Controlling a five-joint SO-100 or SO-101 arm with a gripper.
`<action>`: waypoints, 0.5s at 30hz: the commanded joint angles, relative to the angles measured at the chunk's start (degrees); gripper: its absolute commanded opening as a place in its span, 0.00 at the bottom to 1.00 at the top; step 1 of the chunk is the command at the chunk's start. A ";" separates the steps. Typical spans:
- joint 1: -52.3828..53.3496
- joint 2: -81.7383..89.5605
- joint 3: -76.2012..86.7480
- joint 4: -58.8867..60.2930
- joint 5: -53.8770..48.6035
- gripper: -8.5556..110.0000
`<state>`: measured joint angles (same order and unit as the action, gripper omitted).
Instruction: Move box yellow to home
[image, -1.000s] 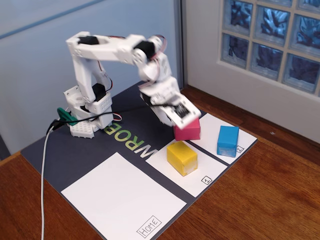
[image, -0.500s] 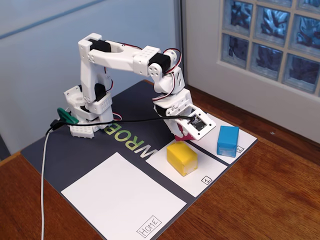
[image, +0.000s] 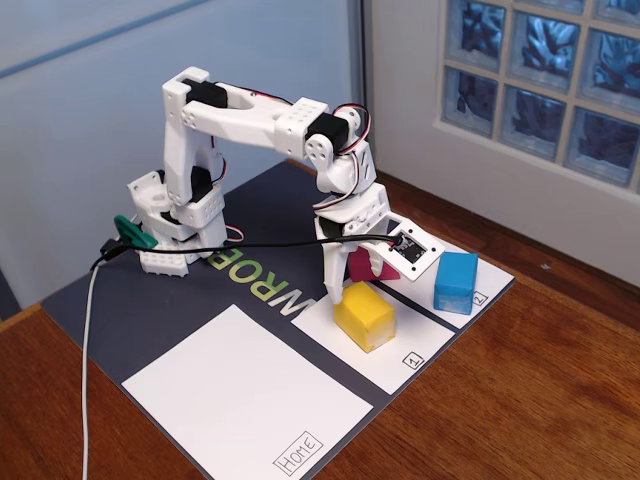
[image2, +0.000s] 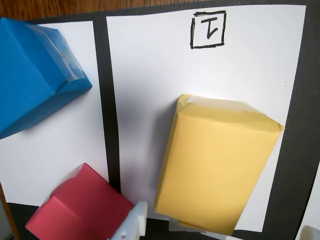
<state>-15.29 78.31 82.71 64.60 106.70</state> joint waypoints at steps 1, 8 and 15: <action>-0.53 0.00 0.70 -2.02 -0.88 0.40; 0.09 -1.85 4.75 -7.21 -1.05 0.40; 0.62 -5.45 7.65 -11.95 -0.44 0.39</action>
<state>-15.12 72.77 90.26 54.23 106.00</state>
